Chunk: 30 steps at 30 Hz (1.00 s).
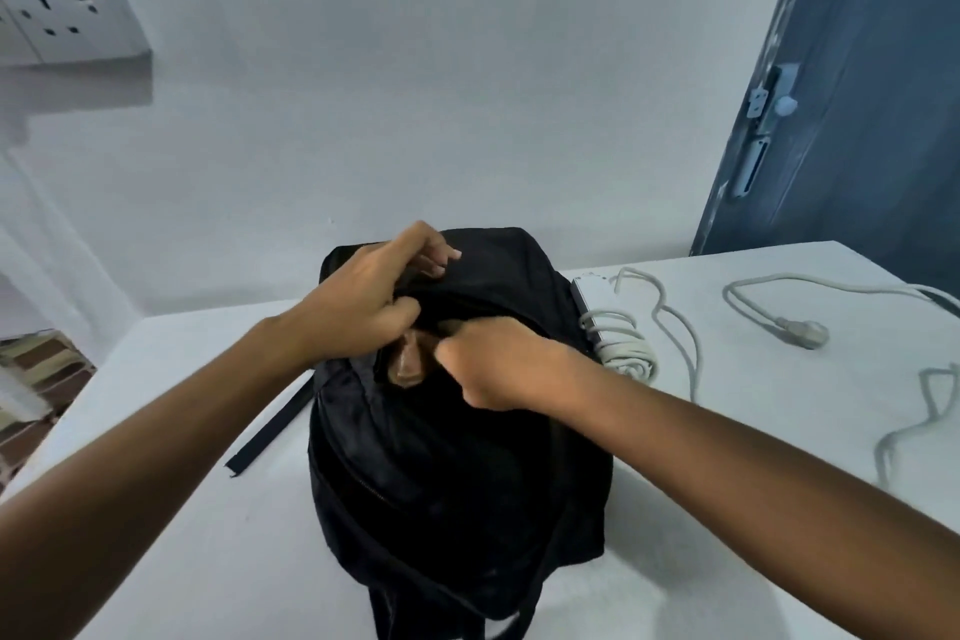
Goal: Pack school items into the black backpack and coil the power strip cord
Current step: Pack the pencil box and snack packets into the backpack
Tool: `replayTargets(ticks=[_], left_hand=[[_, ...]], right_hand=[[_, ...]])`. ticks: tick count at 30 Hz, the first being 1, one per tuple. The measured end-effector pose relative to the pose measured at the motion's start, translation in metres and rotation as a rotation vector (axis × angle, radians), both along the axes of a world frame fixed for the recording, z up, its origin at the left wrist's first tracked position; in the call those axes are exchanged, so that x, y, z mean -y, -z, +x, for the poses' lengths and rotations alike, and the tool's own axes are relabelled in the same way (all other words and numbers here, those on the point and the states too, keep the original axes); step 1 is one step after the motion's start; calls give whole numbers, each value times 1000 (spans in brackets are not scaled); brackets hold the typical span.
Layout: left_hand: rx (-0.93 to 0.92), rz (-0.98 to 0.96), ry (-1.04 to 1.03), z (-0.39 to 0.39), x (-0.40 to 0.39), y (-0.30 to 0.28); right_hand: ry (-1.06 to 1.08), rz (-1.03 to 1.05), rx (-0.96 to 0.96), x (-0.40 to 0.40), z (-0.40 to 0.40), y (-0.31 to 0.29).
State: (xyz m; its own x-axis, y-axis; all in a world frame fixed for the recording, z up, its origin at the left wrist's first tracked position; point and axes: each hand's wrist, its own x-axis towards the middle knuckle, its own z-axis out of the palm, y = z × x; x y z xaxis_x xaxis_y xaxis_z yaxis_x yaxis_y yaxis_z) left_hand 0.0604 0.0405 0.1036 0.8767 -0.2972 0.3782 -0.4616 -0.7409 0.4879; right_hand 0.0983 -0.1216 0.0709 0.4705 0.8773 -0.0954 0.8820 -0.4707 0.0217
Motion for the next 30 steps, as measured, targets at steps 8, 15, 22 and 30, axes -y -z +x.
replayTargets(ticks=[8, 15, 22, 30], left_hand=[[-34, 145, -80, -24, 2, 40], [-244, 274, -181, -31, 18, 58], [-185, 256, -261, -31, 56, 62], [39, 195, -290, -13, 103, 67]], right_hand=[[125, 456, -758, 63, 38, -54], [329, 18, -542, 80, 57, -11], [299, -2, -394, 88, 50, 12], [345, 306, -621, 102, 55, 21]])
